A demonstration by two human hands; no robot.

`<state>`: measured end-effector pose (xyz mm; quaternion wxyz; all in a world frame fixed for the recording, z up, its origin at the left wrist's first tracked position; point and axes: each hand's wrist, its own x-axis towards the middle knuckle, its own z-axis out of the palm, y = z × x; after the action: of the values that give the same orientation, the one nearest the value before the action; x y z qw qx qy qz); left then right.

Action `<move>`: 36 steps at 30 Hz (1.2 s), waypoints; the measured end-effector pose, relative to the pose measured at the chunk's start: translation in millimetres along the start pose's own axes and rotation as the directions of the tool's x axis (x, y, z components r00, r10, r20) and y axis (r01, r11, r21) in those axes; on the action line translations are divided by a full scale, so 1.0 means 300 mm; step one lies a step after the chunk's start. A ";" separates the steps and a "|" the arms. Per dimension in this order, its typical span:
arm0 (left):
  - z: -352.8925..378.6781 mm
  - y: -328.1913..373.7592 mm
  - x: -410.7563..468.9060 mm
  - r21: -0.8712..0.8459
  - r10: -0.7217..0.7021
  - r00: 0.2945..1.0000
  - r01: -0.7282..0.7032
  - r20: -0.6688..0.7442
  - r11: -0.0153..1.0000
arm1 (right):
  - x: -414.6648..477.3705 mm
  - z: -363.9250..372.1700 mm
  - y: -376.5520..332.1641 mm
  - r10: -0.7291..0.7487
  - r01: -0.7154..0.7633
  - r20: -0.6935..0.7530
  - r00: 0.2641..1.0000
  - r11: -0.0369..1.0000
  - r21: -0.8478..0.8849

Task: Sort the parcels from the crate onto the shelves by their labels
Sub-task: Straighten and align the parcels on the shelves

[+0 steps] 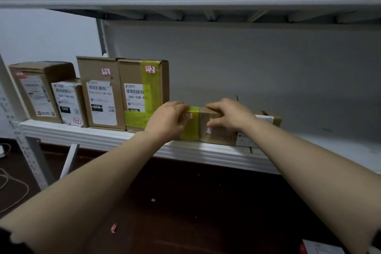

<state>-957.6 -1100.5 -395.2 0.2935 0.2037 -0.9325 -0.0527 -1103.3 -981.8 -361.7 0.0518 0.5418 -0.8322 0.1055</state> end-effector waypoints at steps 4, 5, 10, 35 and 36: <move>0.008 0.012 -0.008 -0.014 -0.011 1.000 0.011 -0.009 1.000 | 0.002 0.013 0.008 -0.015 0.012 -0.030 0.999 0.996 -0.091; 0.008 0.019 -0.012 -0.014 -0.015 1.000 0.015 -0.009 1.000 | 0.001 0.019 0.012 -0.013 0.009 -0.033 0.999 0.992 -0.124; 0.009 0.089 -0.001 -0.003 0.011 1.000 -0.011 0.001 1.000 | -0.043 -0.006 0.069 0.042 -0.056 -0.120 0.992 0.992 -0.117; 0.581 1.301 0.244 -0.715 0.162 0.879 0.244 0.449 0.655 | -0.871 -0.113 1.113 0.933 -0.315 -0.274 0.235 0.340 0.886; 0.598 1.323 0.247 -0.719 0.158 0.870 0.271 0.468 0.640 | -0.877 -0.109 1.138 0.934 -0.333 -0.210 0.289 0.304 0.893</move>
<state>-1253.4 -773.2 -417.3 0.1036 0.0697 -0.8561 -0.5015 -1308.7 -606.3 -423.5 0.1085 -0.0128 -0.7698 0.6289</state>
